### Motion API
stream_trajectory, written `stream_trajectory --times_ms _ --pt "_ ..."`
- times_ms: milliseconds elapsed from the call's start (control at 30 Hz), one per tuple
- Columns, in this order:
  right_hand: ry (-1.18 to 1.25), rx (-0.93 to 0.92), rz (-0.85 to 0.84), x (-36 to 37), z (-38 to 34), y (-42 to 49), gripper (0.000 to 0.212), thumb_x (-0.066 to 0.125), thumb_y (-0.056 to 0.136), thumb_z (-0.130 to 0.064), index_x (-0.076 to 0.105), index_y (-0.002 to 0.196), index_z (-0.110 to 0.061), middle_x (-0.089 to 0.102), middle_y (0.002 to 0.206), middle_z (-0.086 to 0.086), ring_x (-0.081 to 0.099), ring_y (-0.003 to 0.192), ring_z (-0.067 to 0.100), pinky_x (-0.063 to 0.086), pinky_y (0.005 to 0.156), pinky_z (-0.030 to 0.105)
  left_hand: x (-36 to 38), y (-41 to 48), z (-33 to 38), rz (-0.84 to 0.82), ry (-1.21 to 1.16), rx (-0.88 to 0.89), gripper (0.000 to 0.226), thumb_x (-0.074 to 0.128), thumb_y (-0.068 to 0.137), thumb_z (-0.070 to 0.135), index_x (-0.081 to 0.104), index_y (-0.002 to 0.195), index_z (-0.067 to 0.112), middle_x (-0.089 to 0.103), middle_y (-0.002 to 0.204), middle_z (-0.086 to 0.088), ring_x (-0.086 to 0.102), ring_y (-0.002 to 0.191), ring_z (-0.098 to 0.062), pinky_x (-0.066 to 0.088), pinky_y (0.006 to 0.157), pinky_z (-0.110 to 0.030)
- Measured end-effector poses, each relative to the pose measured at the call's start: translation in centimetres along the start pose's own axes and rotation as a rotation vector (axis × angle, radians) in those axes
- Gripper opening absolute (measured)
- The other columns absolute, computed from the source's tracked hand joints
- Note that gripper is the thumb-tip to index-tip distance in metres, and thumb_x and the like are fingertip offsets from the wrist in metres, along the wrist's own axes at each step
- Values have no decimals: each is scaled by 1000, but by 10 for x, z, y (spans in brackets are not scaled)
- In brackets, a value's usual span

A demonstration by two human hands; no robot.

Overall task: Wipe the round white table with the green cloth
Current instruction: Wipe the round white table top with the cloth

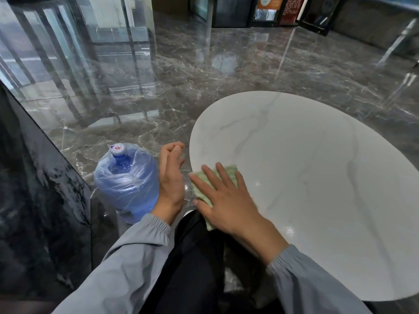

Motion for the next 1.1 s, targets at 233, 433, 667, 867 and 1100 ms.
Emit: stream_trajectory --times_ms 233,433,667,867,1100 --pt "-61 -4 48 6 -5 -48 74 43 103 -39 0 164 -45 -11 174 -10 -20 159 25 -8 125 58 15 -15 13 -147 273 162 24 58 92 37 64 113 26 64 123 2 61 118 -13 49 105 -36" --pt "-177 1 77 12 32 -153 98 73 87 -33 15 166 -39 15 173 -4 12 158 32 22 125 58 53 -48 11 -380 650 466 18 61 96 24 63 110 13 59 121 2 55 121 -21 38 106 -23" --pt "-225 243 119 5 106 -252 77 48 88 -47 30 162 -38 29 169 -3 30 154 28 25 119 48 86 -75 -4 -606 899 570 15 70 95 18 71 106 8 64 117 -10 59 116 -32 50 96 -49" --pt "-237 317 227 23 75 -235 69 47 95 -46 35 162 -32 31 169 -3 26 156 33 26 119 58 102 -89 -9 -732 952 595 23 59 93 27 72 106 13 66 115 -6 60 112 -29 49 94 -48" --pt "-227 254 231 22 107 -251 74 66 90 -47 42 159 -32 41 164 1 36 152 30 36 118 55 102 -88 -22 -776 1021 712 18 61 92 29 71 99 16 66 100 0 61 93 -26 46 81 -41"
Point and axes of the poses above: each hand's wrist, its own y-axis towards the middle knuckle, its own x-axis out of the palm, z = x × y, the point moved 1 cm from there along y, towards the middle knuckle
